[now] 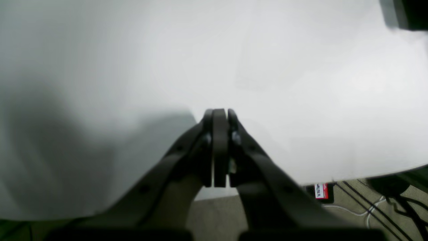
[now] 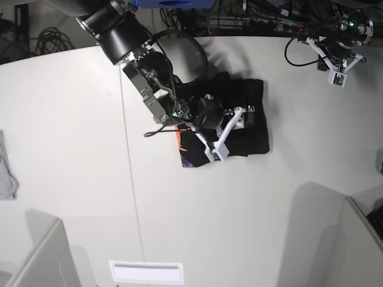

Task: Fold the T-shirt properly
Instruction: 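Release the folded end and move both grippers to the bundle's sides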

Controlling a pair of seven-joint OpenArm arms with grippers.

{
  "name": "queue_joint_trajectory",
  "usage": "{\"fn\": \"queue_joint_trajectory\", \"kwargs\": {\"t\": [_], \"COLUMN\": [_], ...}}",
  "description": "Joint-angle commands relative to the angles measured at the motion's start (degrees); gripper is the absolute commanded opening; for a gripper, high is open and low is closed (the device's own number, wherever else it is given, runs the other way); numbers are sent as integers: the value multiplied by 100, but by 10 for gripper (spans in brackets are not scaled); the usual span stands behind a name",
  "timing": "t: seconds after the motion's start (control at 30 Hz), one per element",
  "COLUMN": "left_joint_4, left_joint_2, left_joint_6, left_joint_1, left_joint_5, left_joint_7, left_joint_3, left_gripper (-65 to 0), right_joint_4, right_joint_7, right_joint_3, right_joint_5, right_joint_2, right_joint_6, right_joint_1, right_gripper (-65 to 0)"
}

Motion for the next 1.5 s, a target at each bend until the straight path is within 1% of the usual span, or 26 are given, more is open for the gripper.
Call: {"fn": "queue_joint_trajectory", "kwargs": {"t": [0.0,0.17,0.3,0.4,0.47,0.53,0.57,0.6,0.63,0.67,0.73,0.87,0.93,0.97,1.0,1.07,1.13,1.17,1.2,1.23,1.27,1.37,1.43,1.47], "left_joint_4": [81,81,72,72,72,72,81,81,89,116,142,256,335,353,344,318,318,309,309,309,300,45,-245,-412], "left_joint_2": [-58,-58,-58,-58,-58,-58,-49,-32,30,91,153,320,338,338,320,302,294,311,329,346,373,619,733,786], "left_joint_6": [-2,-2,-2,-2,-2,-2,-2,-2,-10,-19,-19,-28,-28,-28,-28,-28,-2,-2,-2,-2,-2,7,42,201], "left_joint_1": [36,53,53,62,53,44,36,18,9,9,-26,-211,-228,-316,-378,-510,-694,-800,-905,-1037,-1222,-1837,-2127,-2241], "left_joint_5": [-43,-43,-43,-43,-43,-43,-52,-52,-52,-52,-52,-61,-78,-210,-456,-1151,-1749,-1925,-1995,-2004,-2012,-1995,-1986,-1986], "left_joint_7": [-78,-78,-78,-78,-78,-78,-78,-78,-78,-78,-87,-78,-78,-78,-78,-78,-69,-69,-25,107,318,959,1074,1074], "left_joint_3": [-38,-56,-91,-91,-91,-56,-38,-38,-38,-38,-47,-29,94,173,208,199,243,243,243,243,252,401,410,410], "left_gripper": [-650,-650,-650,-650,-650,-650,-650,-650,-650,-650,-650,-650,-650,-584,-487,-301,-156,-105,-74,-63,-64,-66,-66,-66], "right_joint_4": [37,-429,-544,-289,-43,160,230,291,362,432,582,1048,1329,1478,1610,1883,2111,2208,2278,2331,2366,2366,2366,2366], "right_joint_7": [84,84,84,75,75,75,75,110,119,128,163,409,506,515,515,515,515,515,515,515,515,515,497,506], "right_joint_3": [-123,-703,-1415,-1811,-1899,-1899,-1890,-1890,-1855,-1714,-1362,-360,194,457,695,1117,1486,1627,1750,1855,1987,2409,2673,2778], "right_joint_5": [118,118,126,144,144,144,135,135,126,126,126,144,144,144,144,144,144,144,144,144,144,144,144,144], "right_joint_2": [-97,-352,-466,-466,-440,-405,-334,-238,-167,-71,79,439,633,738,861,1063,1266,1353,1433,1503,1573,1661,1670,1661], "right_joint_6": [59,59,59,15,-205,-328,-363,-381,-381,-381,-363,-363,-354,-354,-354,-345,-328,-266,-161,-20,85,375,622,753], "right_joint_1": [211,633,1002,1178,1196,1178,1160,1125,1090,1055,870,264,-70,-211,-360,-659,-932,-1046,-1160,-1257,-1354,-1662,-1837,-1925], "right_gripper": [-323,-323,-324,-324,-324,-326,-336,-366,-417,-486,-650,-650,-650,-650,-650,-650,-650,-650,-650,-650,-650,-650,-650,-650]}}
